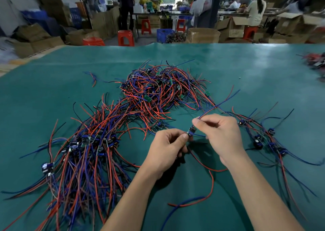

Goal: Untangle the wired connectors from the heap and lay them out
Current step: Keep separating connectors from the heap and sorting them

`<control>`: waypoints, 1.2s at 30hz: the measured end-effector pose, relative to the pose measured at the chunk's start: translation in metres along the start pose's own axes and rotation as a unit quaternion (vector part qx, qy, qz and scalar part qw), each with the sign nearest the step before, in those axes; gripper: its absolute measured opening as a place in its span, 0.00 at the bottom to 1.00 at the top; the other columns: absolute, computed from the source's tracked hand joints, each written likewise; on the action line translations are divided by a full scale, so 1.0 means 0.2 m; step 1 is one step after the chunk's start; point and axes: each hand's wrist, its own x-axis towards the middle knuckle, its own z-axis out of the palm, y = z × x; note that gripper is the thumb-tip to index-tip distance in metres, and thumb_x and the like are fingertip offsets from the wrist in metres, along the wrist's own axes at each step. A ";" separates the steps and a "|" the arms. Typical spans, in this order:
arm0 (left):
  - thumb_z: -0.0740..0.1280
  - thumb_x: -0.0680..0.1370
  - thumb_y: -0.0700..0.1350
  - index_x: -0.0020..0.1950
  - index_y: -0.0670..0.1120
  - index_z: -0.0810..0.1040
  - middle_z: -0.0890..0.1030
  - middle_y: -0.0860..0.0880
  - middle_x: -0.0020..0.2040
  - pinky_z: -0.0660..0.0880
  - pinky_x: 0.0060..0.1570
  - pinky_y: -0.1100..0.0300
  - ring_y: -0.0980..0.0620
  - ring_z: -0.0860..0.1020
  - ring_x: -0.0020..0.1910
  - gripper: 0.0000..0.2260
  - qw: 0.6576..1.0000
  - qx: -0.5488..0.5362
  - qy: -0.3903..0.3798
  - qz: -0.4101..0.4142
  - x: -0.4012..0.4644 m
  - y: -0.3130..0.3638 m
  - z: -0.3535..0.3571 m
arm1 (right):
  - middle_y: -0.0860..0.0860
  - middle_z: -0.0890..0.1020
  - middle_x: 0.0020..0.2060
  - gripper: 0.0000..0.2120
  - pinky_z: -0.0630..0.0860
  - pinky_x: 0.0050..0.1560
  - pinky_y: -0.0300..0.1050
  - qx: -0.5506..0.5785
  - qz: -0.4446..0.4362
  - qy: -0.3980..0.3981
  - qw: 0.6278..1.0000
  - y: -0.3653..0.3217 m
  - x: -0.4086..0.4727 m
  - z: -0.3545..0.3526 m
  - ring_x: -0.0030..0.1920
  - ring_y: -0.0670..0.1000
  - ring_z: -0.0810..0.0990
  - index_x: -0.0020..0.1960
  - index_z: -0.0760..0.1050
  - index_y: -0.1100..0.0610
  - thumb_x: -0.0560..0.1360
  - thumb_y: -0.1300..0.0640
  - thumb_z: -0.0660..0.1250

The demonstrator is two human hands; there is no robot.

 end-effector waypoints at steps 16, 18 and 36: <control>0.61 0.84 0.38 0.48 0.42 0.80 0.81 0.51 0.31 0.71 0.30 0.67 0.58 0.75 0.29 0.09 0.997 -0.043 0.061 0.001 0.01 0.00 0.00 | 0.47 0.84 0.31 0.11 0.75 0.34 0.51 0.031 0.058 0.282 0.957 0.04 0.09 -0.20 0.32 0.45 0.78 0.36 0.83 0.52 0.74 0.48 0.70; 0.61 0.84 0.37 0.48 0.42 0.79 0.81 0.51 0.32 0.71 0.30 0.67 0.57 0.75 0.29 0.09 0.997 -0.049 0.057 0.007 0.01 0.01 0.01 | 0.49 0.85 0.33 0.12 0.71 0.31 0.42 -0.013 0.059 0.083 0.995 0.00 0.03 -0.07 0.30 0.42 0.77 0.38 0.84 0.52 0.75 0.46 0.70; 0.61 0.81 0.36 0.43 0.46 0.81 0.82 0.48 0.33 0.72 0.27 0.65 0.54 0.76 0.28 0.12 0.999 0.050 -0.004 -0.003 -0.01 0.02 0.03 | 0.43 0.76 0.28 0.09 0.70 0.34 0.47 0.015 -0.158 0.198 0.967 -0.33 0.01 -0.09 0.31 0.48 0.72 0.38 0.80 0.41 0.77 0.46 0.70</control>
